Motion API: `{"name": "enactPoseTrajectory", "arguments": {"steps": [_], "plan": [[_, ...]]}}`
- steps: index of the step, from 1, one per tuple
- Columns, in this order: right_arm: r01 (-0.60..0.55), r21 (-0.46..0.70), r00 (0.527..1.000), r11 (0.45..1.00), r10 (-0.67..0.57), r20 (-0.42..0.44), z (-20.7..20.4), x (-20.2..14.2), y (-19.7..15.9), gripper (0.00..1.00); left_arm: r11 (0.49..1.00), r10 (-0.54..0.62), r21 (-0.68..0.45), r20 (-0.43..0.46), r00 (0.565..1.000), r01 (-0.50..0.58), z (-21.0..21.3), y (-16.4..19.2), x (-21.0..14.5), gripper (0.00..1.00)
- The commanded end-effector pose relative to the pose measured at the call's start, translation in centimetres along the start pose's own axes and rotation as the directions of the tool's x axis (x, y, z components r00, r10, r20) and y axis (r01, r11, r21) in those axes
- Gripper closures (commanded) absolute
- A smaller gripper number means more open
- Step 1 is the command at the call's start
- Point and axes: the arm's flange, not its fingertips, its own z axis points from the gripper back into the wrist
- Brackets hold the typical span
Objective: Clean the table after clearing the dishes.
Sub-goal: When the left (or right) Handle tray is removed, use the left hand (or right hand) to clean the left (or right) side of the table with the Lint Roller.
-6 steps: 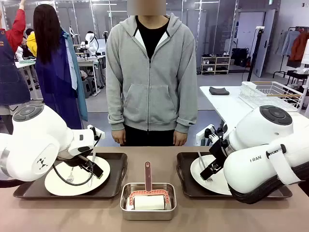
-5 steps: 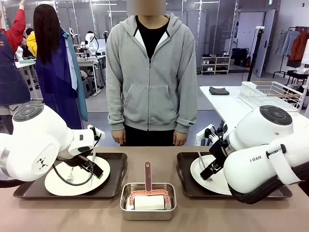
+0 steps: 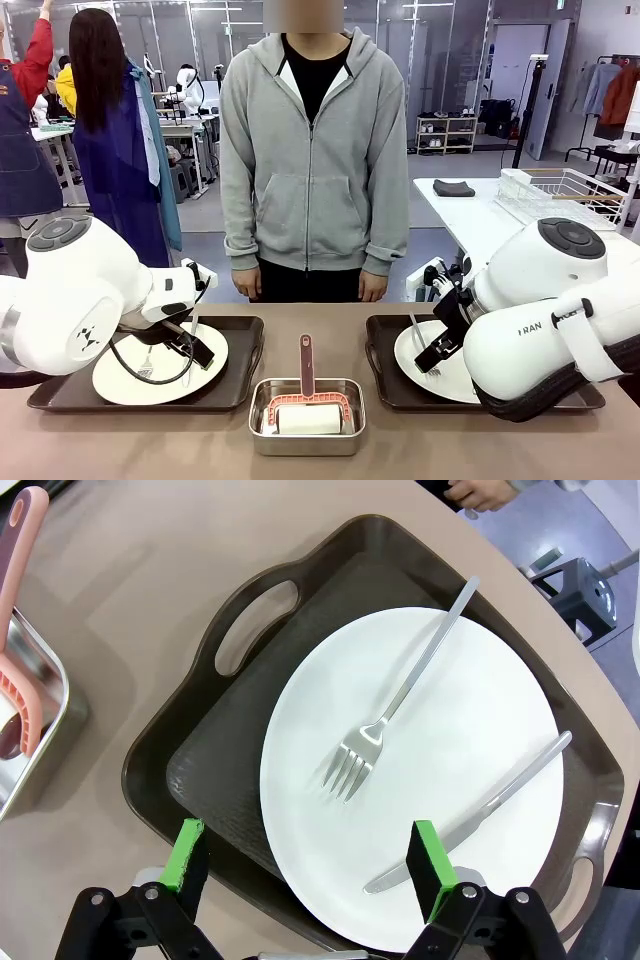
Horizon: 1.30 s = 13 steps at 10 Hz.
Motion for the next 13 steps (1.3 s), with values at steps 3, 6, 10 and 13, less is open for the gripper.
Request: {"name": "enactPoseTrajectory", "arguments": {"steps": [3,6,10,13], "plan": [[0.001,0.001,1.0,1.0,-0.001,0.0,0.0,0.0,0.0,0.0,1.0,0.001,0.0,0.0,1.0,-0.001,0.0,0.0,0.0,0.0],[0.0,0.0,1.0,1.0,0.0,0.0,0.0,0.0,0.0,0.0,1.0,0.0,0.0,0.0,1.0,0.0,0.0,0.0,0.0,0.0],[0.067,0.311,0.996,0.948,-0.084,0.041,4.0,4.4,-5.8,0.0,0.968,0.044,-0.241,-0.132,0.99,-0.075,5.2,3.7,4.4,0.0],[0.18,0.644,0.962,0.744,-0.269,0.041,6.5,1.7,-9.2,0.0,0.755,0.2,-0.612,-0.127,0.972,-0.235,9.2,9.2,3.4,0.0]]}}
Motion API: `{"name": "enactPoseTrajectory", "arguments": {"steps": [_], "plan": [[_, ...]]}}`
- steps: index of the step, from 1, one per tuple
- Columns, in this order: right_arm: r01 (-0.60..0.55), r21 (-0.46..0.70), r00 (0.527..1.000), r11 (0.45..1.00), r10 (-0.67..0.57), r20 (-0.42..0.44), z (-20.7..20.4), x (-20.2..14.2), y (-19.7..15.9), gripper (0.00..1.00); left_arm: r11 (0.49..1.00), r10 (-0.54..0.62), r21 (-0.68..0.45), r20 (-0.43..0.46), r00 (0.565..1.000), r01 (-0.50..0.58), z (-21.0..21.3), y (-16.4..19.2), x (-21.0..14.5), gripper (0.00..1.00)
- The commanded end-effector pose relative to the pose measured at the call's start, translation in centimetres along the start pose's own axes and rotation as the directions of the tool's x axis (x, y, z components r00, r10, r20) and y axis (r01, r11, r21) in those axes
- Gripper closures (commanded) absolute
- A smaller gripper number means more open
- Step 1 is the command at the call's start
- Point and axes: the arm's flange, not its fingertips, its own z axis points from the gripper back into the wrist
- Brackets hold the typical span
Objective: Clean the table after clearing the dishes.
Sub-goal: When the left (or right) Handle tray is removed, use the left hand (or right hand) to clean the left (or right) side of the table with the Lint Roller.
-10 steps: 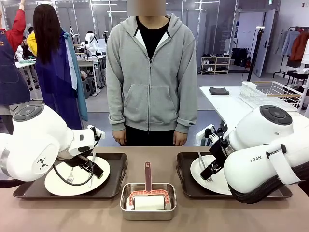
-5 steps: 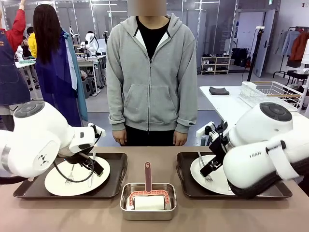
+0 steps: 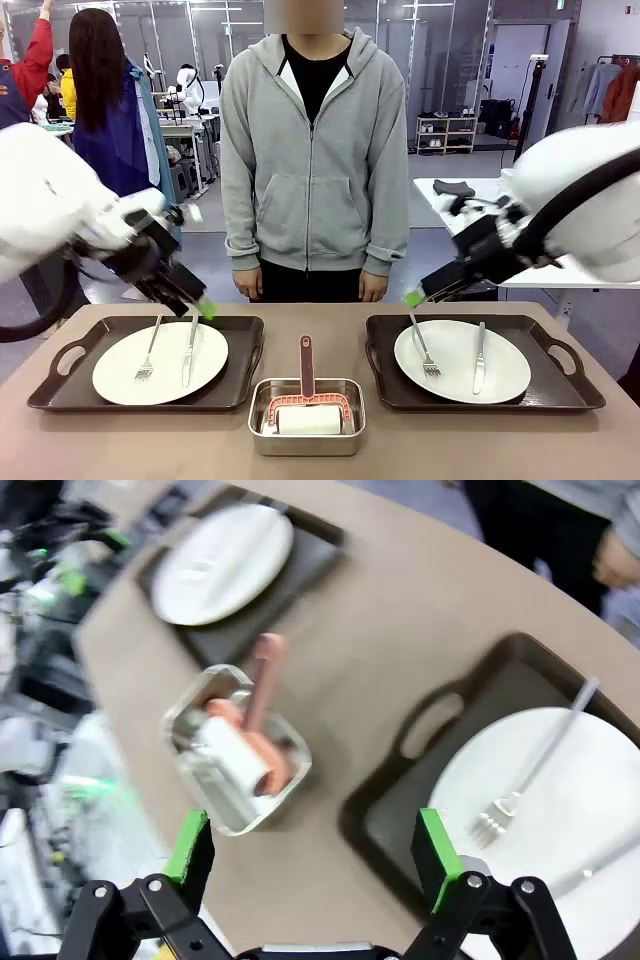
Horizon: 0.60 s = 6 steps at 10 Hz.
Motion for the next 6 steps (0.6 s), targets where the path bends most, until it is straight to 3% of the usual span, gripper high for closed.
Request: {"name": "enactPoseTrajectory", "arguments": {"steps": [1,2,3,6], "plan": [[0.149,0.117,0.989,0.982,-0.148,-0.016,1.8,-2.7,-3.4,0.0,0.967,0.155,-0.204,0.0,0.988,-0.152,3.5,4.2,-1.5,0.0],[0.233,0.156,0.97,0.96,-0.24,0.027,3.4,-4.0,-3.6,0.0,0.926,0.214,-0.328,0.048,0.976,-0.187,5.1,5.7,-2.6,0.0],[0.296,0.127,0.95,0.947,-0.305,0.063,5.3,-6.1,-3.5,0.0,0.88,0.294,-0.416,0.095,0.951,-0.23,6.6,7.3,-4.3,0.0],[0.426,0.206,0.844,0.881,-0.469,0.261,9.9,-11.4,-3.5,0.0,0.814,0.417,-0.518,0.206,0.885,-0.262,10.5,11.3,-9.5,0.0]]}}
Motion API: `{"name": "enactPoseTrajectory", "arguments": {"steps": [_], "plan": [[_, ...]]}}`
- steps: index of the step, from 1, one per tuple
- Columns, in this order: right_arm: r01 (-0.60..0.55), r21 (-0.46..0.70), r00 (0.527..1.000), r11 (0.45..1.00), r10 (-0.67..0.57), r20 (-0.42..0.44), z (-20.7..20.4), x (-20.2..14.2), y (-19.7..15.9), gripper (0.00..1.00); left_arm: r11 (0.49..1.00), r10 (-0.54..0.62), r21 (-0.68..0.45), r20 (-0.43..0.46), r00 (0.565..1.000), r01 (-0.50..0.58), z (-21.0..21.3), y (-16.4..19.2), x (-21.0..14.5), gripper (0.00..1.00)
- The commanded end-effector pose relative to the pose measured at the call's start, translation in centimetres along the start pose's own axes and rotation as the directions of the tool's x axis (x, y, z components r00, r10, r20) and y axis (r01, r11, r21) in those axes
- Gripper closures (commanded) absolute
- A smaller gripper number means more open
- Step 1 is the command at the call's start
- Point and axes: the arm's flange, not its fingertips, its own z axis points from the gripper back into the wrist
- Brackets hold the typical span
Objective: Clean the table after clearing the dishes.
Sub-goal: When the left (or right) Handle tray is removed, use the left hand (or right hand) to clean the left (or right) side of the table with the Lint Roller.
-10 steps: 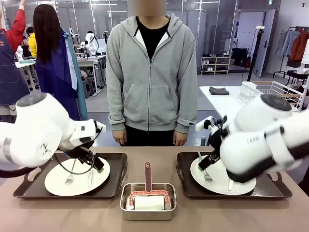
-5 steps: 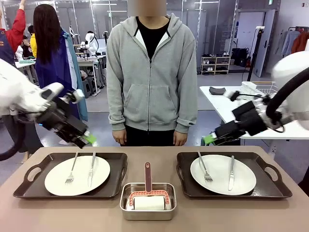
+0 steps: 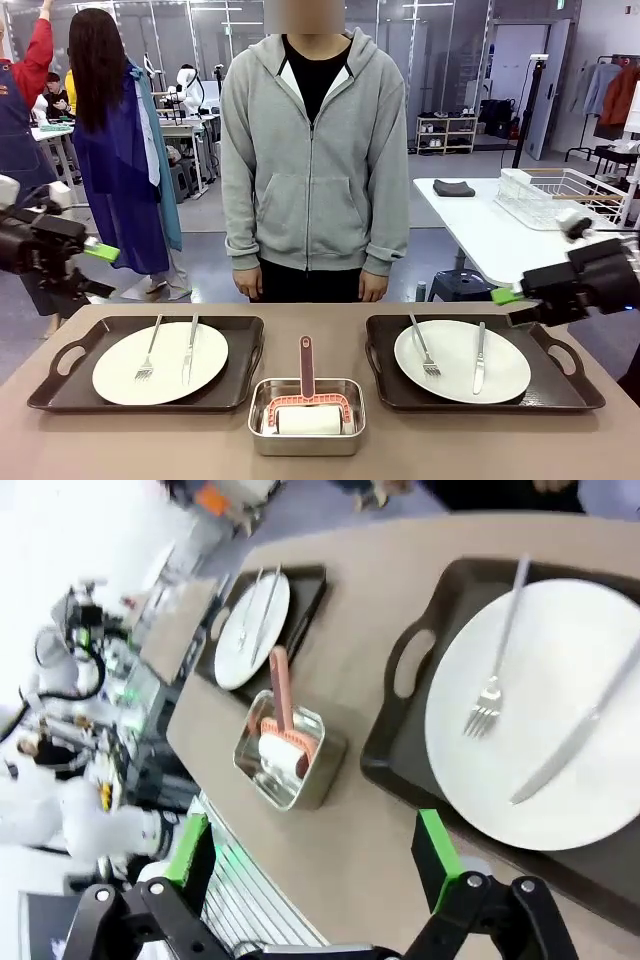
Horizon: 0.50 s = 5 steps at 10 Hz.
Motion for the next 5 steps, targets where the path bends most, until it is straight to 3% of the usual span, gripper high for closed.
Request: {"name": "enactPoseTrajectory", "arguments": {"steps": [1,3,5], "plan": [[0.095,0.057,0.983,0.994,-0.102,0.15,2.6,-3.8,1.1,0.0,0.998,0.02,-0.059,0.104,0.994,-0.014,3.1,1.6,-1.5,0.0],[0.188,0.101,0.93,0.977,-0.21,0.303,8.3,-5.2,-2.9,0.0,0.993,0.084,-0.102,0.238,0.968,-0.061,8.6,4.6,-3.5,0.0],[0.263,0.145,0.869,0.954,-0.3,0.393,14.4,-7.4,-7.5,0.0,0.983,0.172,-0.133,0.411,0.895,-0.128,15.2,7.7,-6.7,0.0]]}}
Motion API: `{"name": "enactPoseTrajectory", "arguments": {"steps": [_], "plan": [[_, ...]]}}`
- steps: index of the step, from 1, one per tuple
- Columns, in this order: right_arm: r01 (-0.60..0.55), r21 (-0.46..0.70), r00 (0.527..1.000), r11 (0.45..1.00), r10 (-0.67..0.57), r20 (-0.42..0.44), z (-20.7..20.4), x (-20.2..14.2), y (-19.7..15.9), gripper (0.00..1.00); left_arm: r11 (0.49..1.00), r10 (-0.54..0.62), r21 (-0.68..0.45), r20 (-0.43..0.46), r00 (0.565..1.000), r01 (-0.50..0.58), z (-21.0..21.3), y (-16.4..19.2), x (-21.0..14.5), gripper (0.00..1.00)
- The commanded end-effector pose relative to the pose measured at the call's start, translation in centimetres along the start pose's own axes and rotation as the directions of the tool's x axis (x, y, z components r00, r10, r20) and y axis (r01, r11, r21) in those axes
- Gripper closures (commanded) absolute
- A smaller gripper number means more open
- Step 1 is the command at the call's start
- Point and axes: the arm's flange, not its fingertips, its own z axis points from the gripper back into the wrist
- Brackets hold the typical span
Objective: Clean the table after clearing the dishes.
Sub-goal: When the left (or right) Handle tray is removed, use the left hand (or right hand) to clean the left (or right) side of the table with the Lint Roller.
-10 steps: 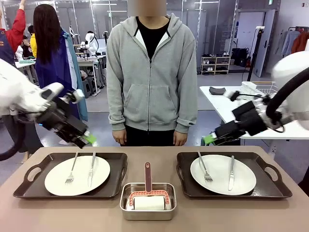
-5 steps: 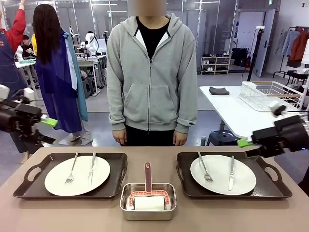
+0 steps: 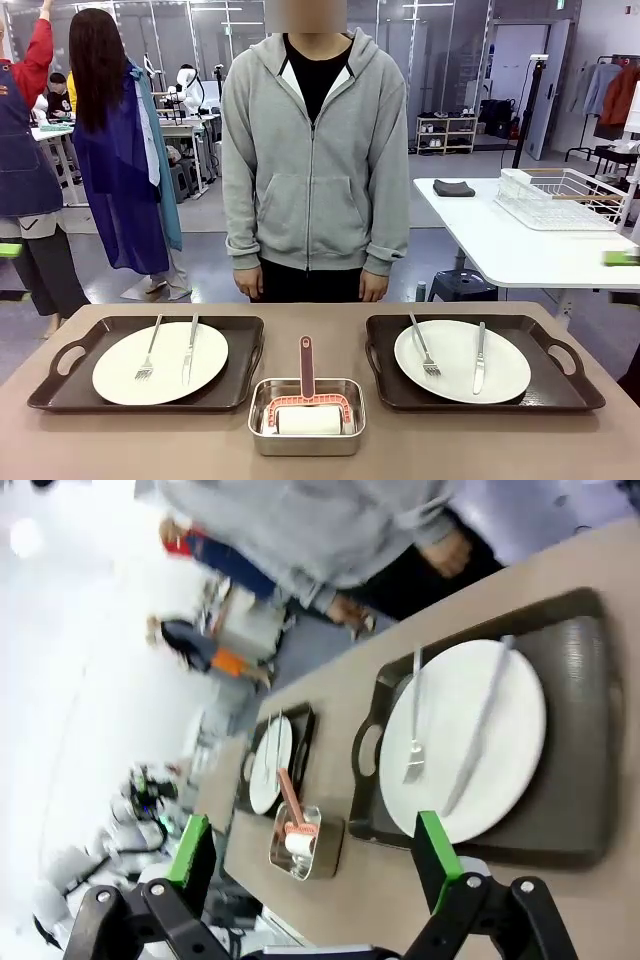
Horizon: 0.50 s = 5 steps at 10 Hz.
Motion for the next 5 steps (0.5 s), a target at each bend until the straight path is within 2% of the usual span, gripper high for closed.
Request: {"name": "enactPoseTrajectory", "arguments": {"steps": [1,4,5], "plan": [[0.081,0.027,0.992,0.996,-0.083,0.094,4.1,-3.5,-3.3,0.0,0.998,0.035,-0.048,0.145,0.989,-0.029,4.9,2.1,-0.1,0.0],[0.094,0.048,0.972,0.994,-0.102,0.211,8.7,-5.0,-4.4,0.0,0.996,0.088,-0.006,0.315,0.945,-0.091,11.0,3.3,-2.7,0.0],[0.096,0.046,0.965,0.994,-0.104,0.24,9.4,-5.3,-4.4,0.0,0.993,0.111,-0.005,0.336,0.935,-0.116,12.0,3.8,-3.2,0.0]]}}
